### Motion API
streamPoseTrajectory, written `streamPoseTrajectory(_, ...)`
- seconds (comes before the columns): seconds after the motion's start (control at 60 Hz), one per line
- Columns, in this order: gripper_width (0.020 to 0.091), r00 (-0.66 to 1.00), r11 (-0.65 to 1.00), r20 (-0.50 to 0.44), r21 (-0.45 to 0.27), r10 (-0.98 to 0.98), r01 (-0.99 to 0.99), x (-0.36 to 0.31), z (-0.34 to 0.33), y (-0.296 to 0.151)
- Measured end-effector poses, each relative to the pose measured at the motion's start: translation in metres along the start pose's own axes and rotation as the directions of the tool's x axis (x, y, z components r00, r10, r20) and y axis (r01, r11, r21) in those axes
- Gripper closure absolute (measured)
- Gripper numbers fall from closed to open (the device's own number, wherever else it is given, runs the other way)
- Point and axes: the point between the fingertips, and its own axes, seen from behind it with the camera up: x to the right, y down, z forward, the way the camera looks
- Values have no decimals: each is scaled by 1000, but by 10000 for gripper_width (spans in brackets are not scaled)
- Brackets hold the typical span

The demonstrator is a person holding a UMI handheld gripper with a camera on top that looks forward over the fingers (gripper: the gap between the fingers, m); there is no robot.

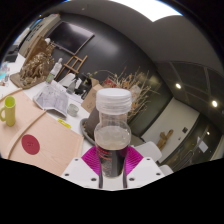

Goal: Pour water

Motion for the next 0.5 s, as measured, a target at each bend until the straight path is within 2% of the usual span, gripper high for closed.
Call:
streamPoseTrajectory(0.133, 840, 954, 952, -88, 83, -288, 295, -42, 2, -83)
streamPoseTrajectory(0.283, 840, 784, 770, -188, 156, -592, 619, -117, 2, -148)
streamPoseTrajectory(0.35, 841, 700, 676, -230, 186, -676, 713, -153, 6, -164)
streamPoseTrajectory(0.5, 840, 460, 418, -325, 195, -826, 887, -215, 5, -180)
